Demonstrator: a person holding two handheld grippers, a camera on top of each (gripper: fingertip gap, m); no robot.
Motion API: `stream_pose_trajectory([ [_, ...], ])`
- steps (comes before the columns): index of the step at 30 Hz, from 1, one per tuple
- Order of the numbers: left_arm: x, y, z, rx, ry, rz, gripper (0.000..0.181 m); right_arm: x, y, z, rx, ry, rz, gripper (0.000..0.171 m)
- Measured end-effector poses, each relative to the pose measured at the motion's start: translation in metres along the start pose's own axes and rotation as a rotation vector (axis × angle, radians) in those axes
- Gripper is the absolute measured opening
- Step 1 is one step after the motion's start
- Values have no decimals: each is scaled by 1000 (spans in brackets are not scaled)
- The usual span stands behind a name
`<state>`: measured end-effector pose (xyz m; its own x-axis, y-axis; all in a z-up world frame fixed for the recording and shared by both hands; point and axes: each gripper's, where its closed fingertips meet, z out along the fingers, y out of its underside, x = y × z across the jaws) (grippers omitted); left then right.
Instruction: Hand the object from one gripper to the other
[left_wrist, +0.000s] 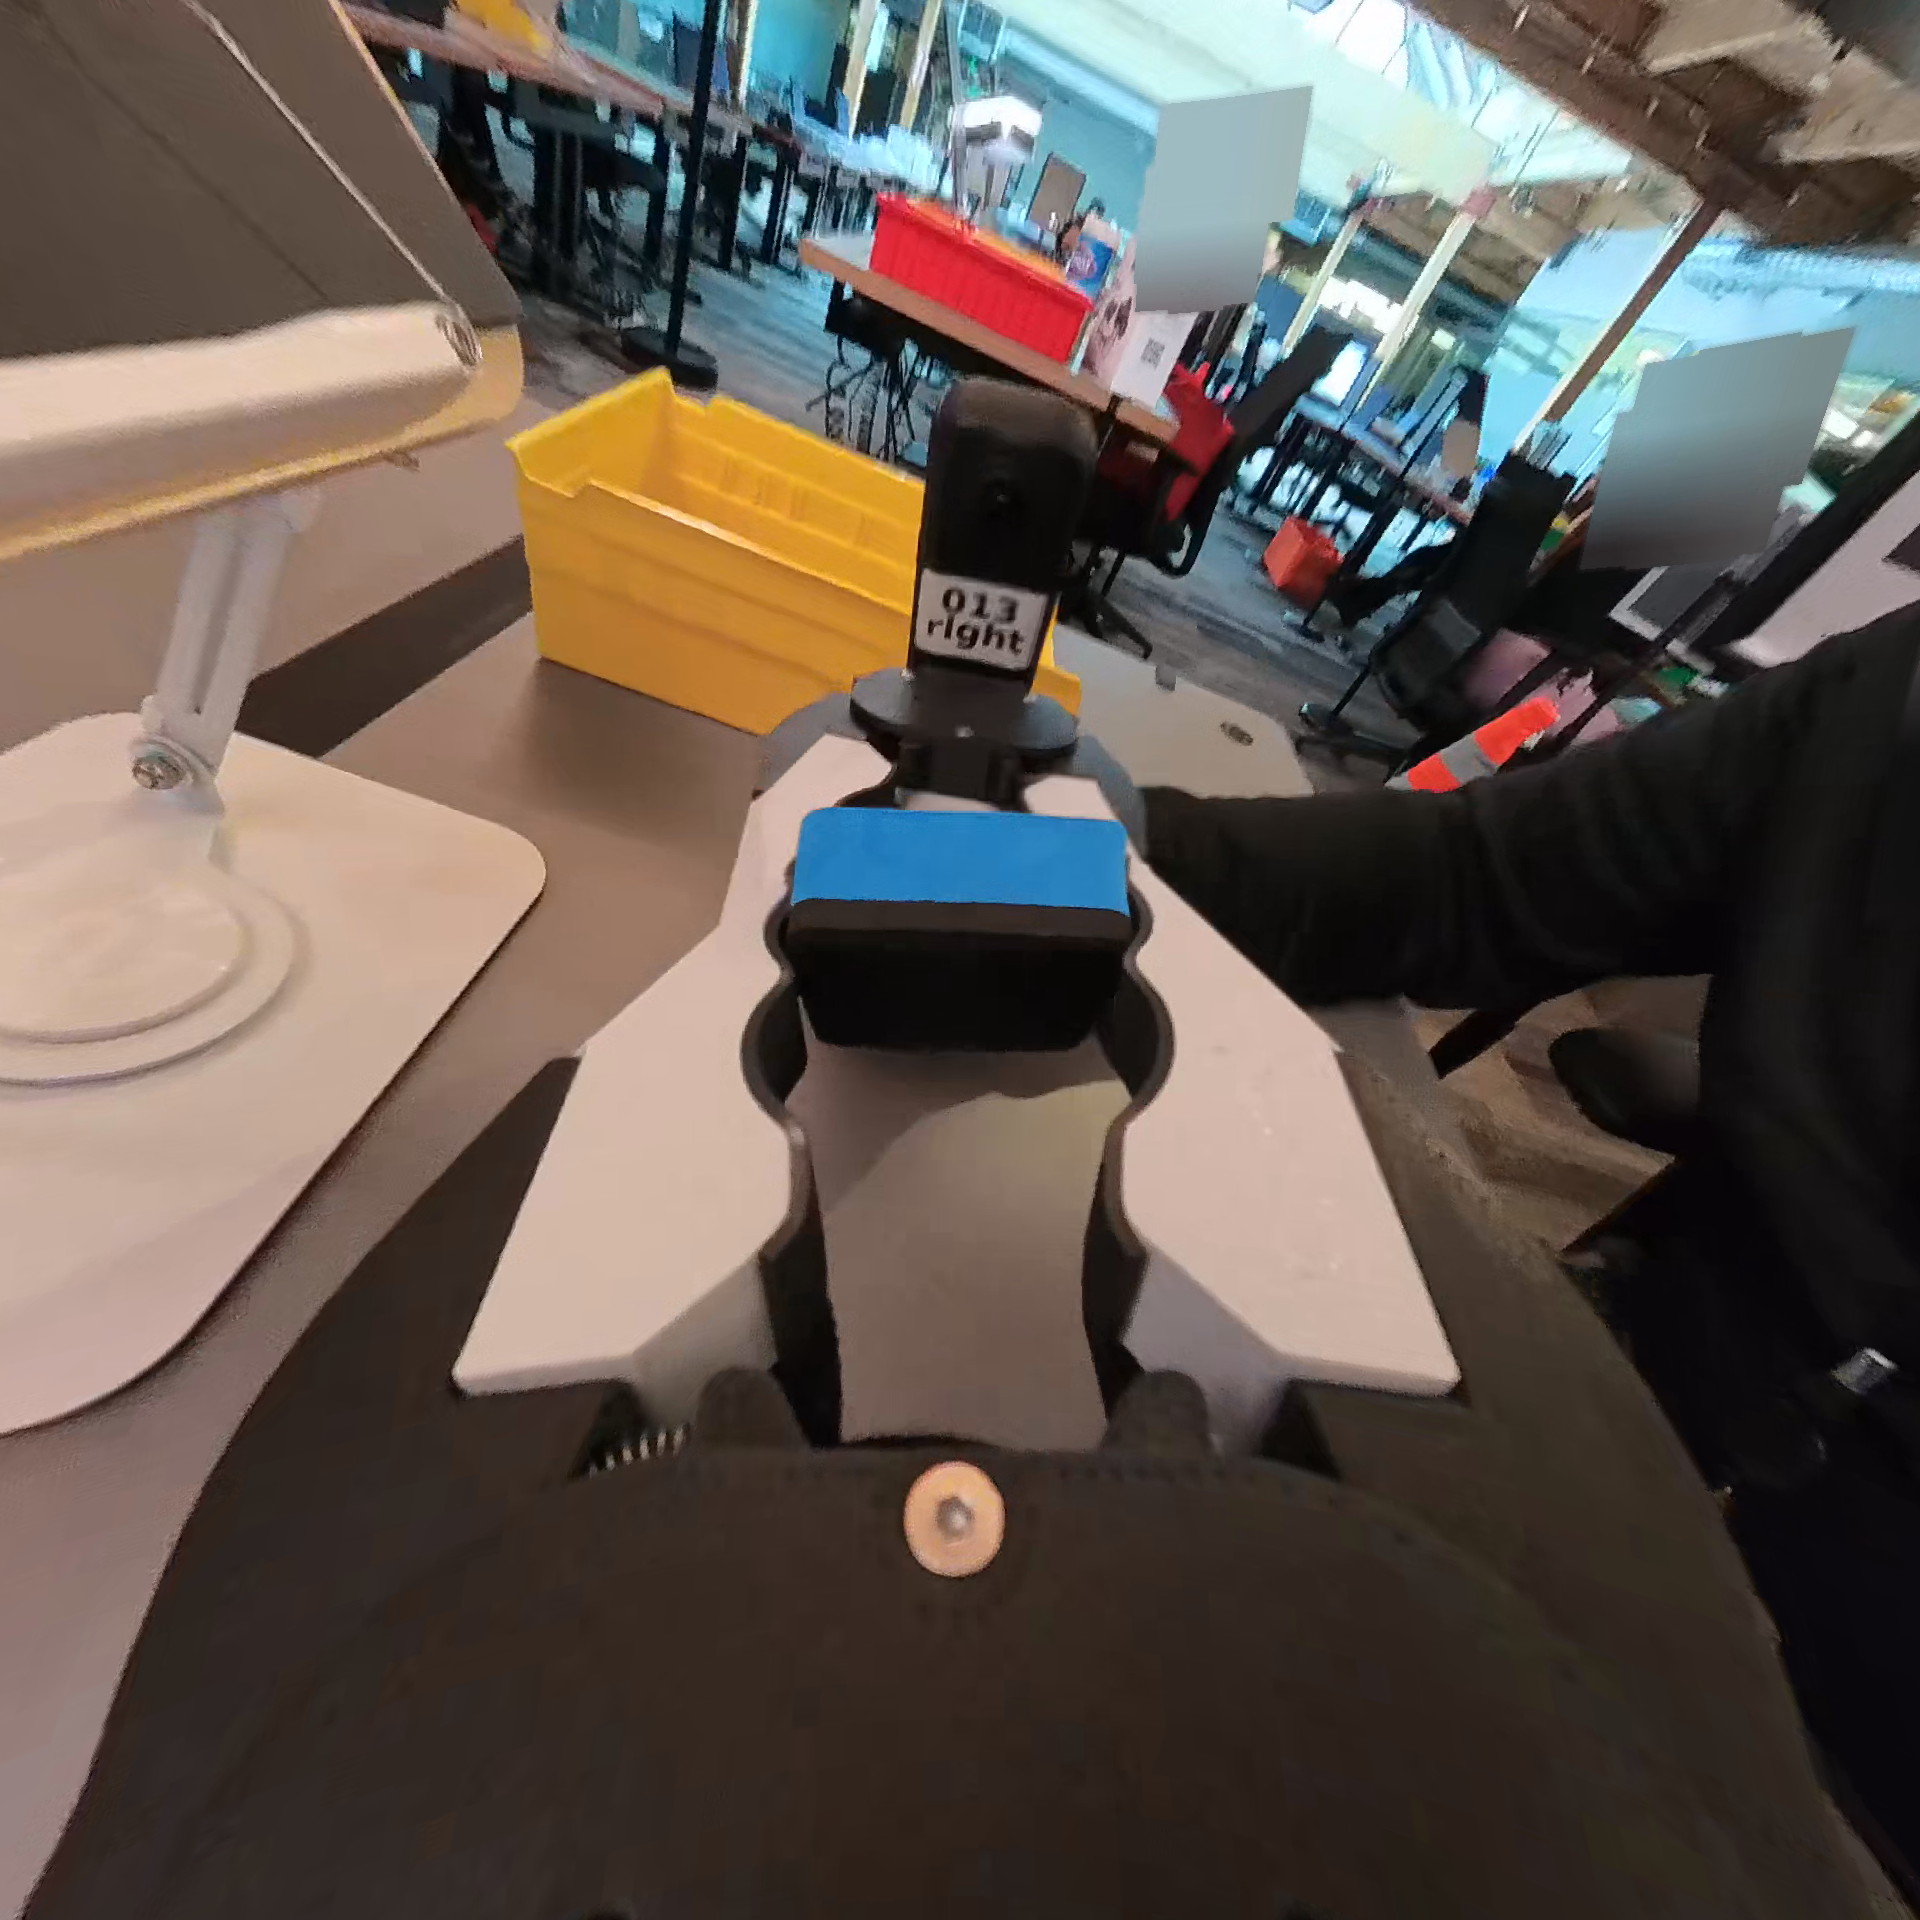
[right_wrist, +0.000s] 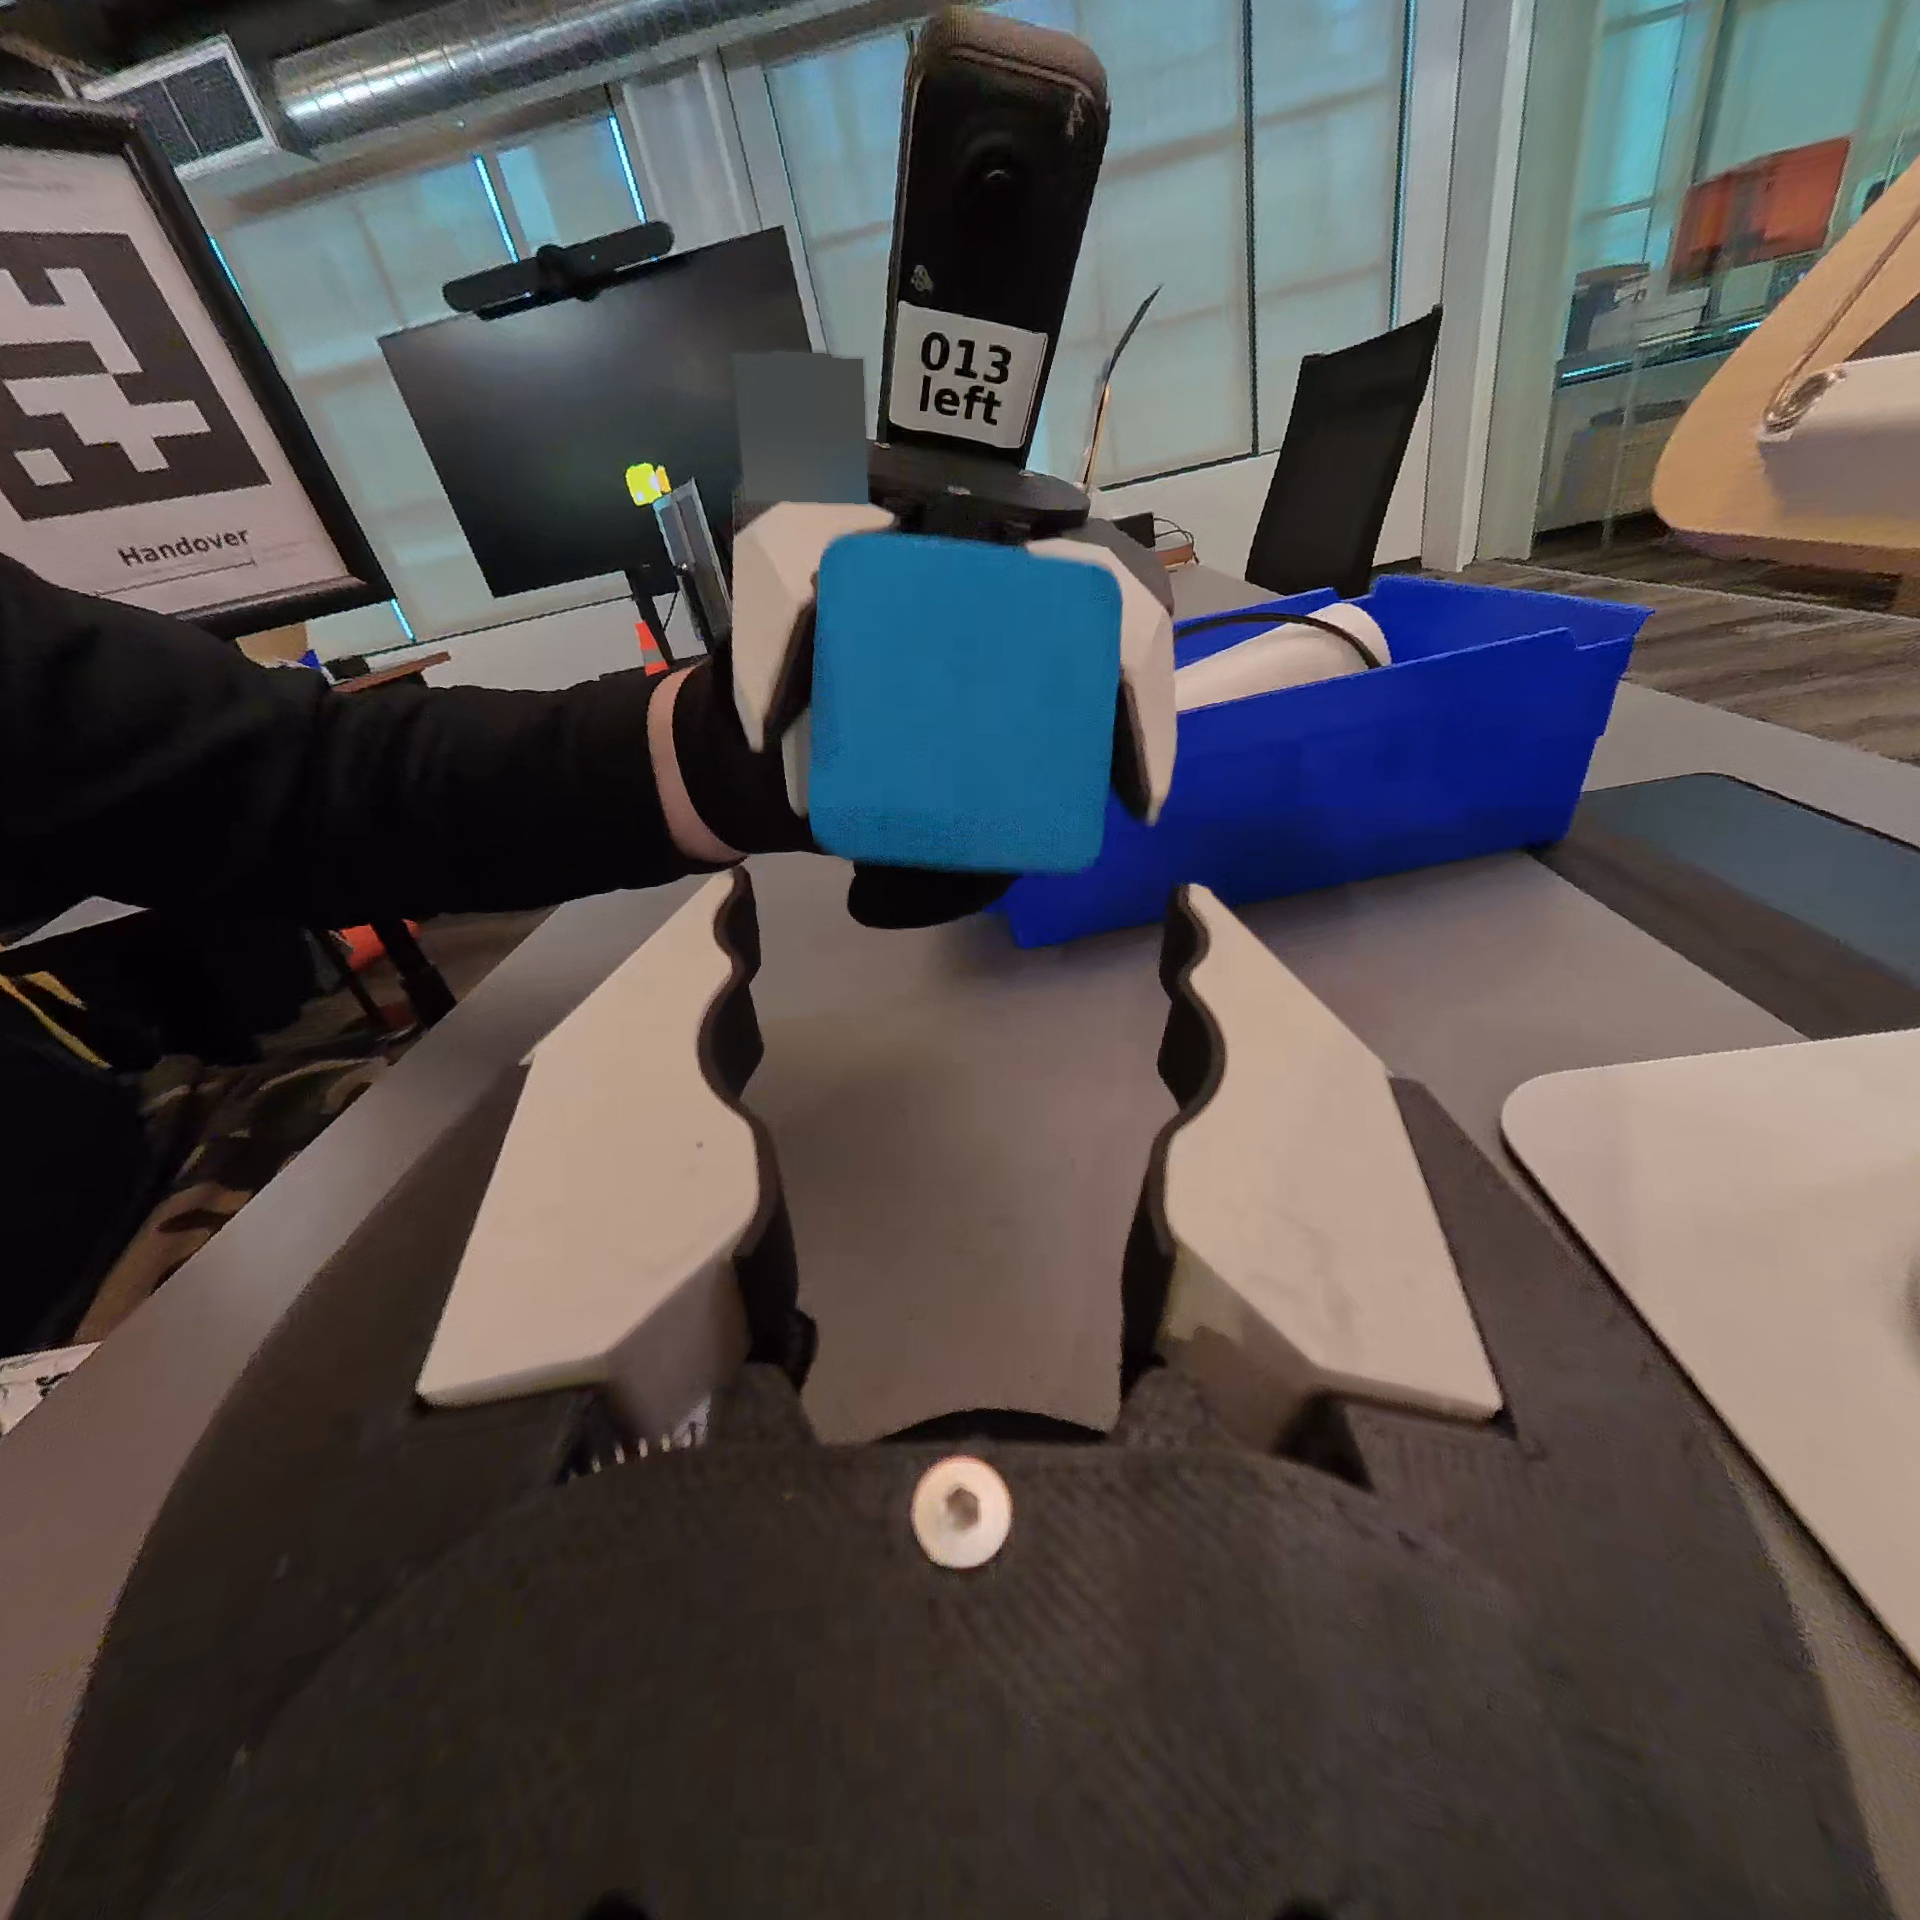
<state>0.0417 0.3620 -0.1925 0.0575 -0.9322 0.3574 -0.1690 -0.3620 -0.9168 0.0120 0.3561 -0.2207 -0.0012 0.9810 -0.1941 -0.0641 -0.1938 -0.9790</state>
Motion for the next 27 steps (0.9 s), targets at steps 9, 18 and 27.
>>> stream_pose_trajectory([
  [9, -7, 19, 13, -116, -51, 37, 56, 4, 6, 2, -8, 3, 63, 59],
  [18, -10, 15, 14, -87, -73, 42, 56, 4, 3, 0, 7, -6, 73, 51],
  [27, -21, -10, 10, 80, -212, 92, 72, 23, 3, -14, 43, 61, 93, 51],
])
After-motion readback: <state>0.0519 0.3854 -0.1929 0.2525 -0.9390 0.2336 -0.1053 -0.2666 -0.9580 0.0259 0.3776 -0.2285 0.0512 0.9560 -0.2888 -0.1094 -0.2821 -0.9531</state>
